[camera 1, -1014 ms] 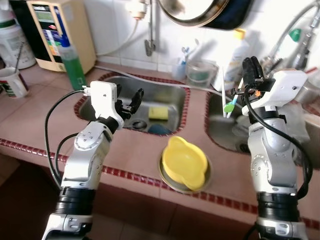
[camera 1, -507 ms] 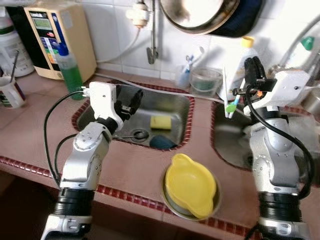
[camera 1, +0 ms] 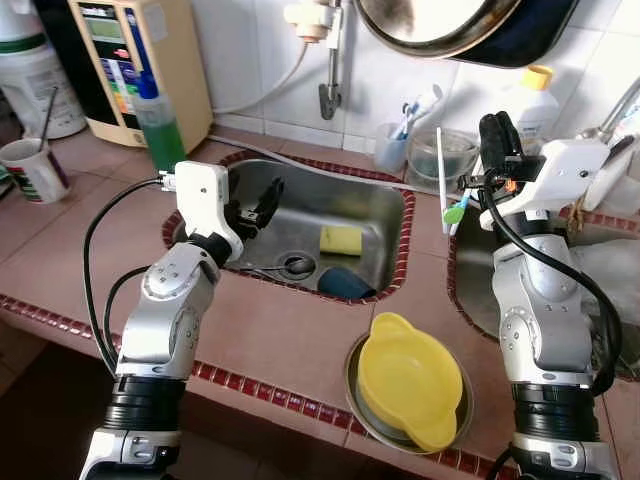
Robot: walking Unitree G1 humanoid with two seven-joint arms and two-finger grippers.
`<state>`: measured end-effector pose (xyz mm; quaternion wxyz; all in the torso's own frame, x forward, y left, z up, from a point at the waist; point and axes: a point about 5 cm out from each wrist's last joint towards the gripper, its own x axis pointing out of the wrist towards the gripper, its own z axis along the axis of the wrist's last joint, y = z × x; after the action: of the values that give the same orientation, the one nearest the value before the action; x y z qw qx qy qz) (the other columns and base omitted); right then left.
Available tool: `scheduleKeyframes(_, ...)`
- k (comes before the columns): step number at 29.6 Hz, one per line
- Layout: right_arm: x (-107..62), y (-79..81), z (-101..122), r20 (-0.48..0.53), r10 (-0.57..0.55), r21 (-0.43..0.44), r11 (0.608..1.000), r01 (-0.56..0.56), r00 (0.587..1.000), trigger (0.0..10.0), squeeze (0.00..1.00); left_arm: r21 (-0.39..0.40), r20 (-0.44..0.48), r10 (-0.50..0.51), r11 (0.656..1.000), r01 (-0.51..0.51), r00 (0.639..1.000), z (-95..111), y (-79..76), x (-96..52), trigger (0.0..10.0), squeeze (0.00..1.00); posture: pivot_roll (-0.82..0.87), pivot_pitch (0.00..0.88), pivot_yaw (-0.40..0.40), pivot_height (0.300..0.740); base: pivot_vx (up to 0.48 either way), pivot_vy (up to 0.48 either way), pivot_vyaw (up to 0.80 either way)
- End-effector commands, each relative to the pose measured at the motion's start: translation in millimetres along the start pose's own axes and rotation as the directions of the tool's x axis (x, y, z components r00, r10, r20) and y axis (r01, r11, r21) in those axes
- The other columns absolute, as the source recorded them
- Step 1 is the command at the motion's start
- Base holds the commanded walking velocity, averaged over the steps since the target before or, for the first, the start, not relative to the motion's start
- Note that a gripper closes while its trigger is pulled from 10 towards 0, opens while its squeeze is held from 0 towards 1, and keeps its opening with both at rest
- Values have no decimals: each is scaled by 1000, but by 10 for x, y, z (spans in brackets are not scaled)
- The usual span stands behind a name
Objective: Kitchen organization
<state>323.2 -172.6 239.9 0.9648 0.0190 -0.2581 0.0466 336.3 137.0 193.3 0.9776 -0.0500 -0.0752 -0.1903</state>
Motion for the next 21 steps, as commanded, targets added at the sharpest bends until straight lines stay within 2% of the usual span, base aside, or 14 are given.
scheduleKeyframes(1, 29, 9, 44, 19, 5, 8, 1000, -5, 1000, 10000, 0, -1, -5, -16, 1000, 16, 1000, 9, -12, 10, 10000, 0, -64, 25, -4, 740, 0, 270, 0)
scheduleKeyframes(17, 22, 14, 26, 8, -1, 25, 1000, 1, 1000, 10000, 0, 7, -20, -27, 1000, 27, 999, -9, -26, 12, 10000, 0, -62, 16, -2, 740, 0, 274, 0)
scheduleKeyframes(21, 23, 16, 19, 2, -4, 40, 999, 4, 1000, 10000, 0, 7, -21, -33, 999, 33, 999, -13, -37, 10, 10000, 0, -63, 13, 0, 740, 0, 274, -800)
